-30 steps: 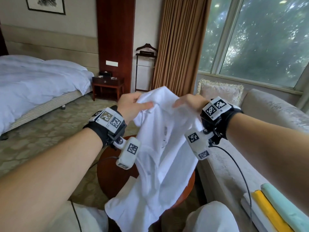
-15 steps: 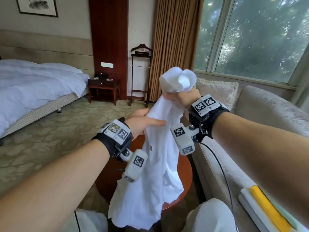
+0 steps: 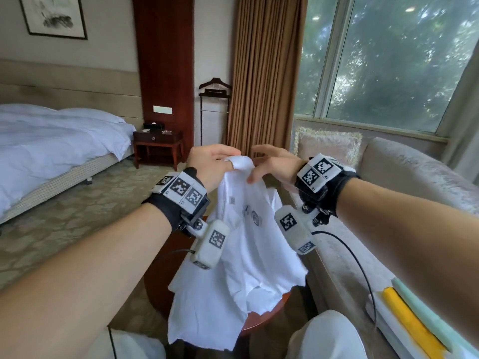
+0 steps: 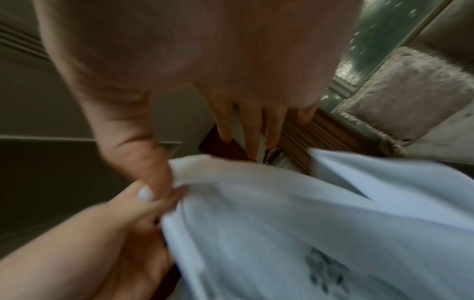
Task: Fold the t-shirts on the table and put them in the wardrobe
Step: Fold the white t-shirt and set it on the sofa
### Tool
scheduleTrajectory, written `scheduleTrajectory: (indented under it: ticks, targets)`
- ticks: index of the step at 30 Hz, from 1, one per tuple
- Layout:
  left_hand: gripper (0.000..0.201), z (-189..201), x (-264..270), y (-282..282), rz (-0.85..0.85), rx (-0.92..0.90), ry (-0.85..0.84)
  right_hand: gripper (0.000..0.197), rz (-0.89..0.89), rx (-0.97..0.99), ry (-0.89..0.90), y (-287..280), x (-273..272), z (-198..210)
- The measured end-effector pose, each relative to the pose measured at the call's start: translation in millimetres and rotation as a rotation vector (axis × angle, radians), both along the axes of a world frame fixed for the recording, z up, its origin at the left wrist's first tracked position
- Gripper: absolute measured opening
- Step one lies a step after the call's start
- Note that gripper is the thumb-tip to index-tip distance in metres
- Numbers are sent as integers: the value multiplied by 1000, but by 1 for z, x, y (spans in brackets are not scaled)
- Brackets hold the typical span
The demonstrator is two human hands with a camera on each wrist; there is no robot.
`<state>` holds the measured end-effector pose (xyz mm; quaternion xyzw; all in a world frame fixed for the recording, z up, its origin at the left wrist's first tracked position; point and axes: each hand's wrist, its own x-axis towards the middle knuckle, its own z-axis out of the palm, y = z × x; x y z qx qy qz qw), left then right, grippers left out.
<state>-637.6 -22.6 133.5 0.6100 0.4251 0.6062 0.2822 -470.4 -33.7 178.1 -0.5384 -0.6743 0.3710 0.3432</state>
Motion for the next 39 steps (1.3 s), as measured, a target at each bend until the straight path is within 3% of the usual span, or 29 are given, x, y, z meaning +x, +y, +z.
scheduleTrajectory:
  ticks: [4, 5, 10, 15, 17, 19, 25, 29, 32, 37, 39]
  targets:
    - [22, 7, 7, -9, -23, 57, -4, 22, 60, 174, -152, -9, -10, 1]
    - [20, 6, 7, -10, -18, 68, 1, 16, 45, 197, -150, -9, -11, 1]
    - [7, -8, 12, -21, 27, -46, -10, 13, -27, 241, -125, -12, -10, 4]
    - [33, -42, 13, -34, -79, -333, 116, 7, -169, 284, 48, -21, -8, 21]
    - [32, -47, 10, -38, -95, -359, 117, 13, -202, 314, 109, -28, -6, 28]
    - [26, -43, 3, -42, -44, -369, 70, 5, -257, 317, 170, -35, 1, 32]
    - [54, -14, -32, -54, 215, -345, -85, 19, -403, 282, 120, -62, 17, 42]
    - [31, 15, -44, -82, 336, -203, -185, 31, -295, 153, 4, -92, 14, 56]
    - [33, 43, -35, -114, 270, -100, -199, 38, -134, 35, -115, -119, 7, 62]
    - [43, 86, -25, -157, 70, -37, 9, 78, 104, -218, -79, -137, 10, 72]
    - [48, 98, -27, -167, 11, -50, 36, 77, 165, -214, -14, -144, 13, 77]
